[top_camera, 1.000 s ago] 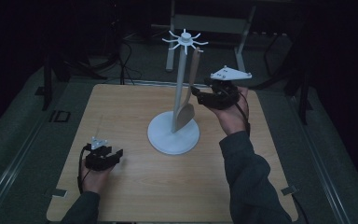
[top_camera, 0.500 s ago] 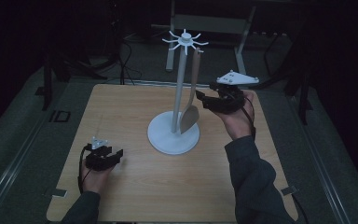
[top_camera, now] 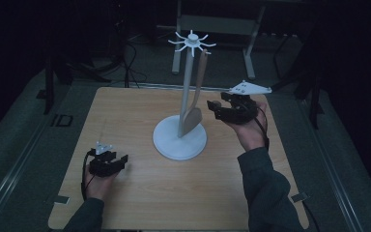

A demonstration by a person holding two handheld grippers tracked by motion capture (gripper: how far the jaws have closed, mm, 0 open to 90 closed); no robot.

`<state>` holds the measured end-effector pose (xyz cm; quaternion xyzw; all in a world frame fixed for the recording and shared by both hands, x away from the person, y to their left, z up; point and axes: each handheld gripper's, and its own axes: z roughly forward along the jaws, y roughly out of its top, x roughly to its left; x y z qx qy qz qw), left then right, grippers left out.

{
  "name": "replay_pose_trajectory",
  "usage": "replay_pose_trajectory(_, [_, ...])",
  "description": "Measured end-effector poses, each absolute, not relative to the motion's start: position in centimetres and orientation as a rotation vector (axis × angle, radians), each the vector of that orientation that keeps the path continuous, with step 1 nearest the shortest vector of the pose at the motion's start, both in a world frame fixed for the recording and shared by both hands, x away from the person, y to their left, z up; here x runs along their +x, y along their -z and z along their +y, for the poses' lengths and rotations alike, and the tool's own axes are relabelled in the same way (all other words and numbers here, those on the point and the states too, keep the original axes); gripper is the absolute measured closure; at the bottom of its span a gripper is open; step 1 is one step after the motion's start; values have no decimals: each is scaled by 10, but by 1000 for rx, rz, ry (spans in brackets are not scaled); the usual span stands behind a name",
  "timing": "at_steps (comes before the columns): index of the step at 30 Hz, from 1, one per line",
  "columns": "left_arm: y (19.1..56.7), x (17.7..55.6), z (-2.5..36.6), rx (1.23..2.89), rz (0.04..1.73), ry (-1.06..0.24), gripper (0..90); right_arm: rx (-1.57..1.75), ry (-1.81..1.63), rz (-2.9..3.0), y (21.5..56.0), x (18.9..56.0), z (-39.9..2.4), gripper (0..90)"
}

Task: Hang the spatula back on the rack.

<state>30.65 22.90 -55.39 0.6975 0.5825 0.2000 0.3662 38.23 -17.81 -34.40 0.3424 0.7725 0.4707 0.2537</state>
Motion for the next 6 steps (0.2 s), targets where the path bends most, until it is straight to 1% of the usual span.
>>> replay_pose_trajectory(6, [554,307,229,1792,1497,-514,472,953,-1248,2108,355,380,-189,397])
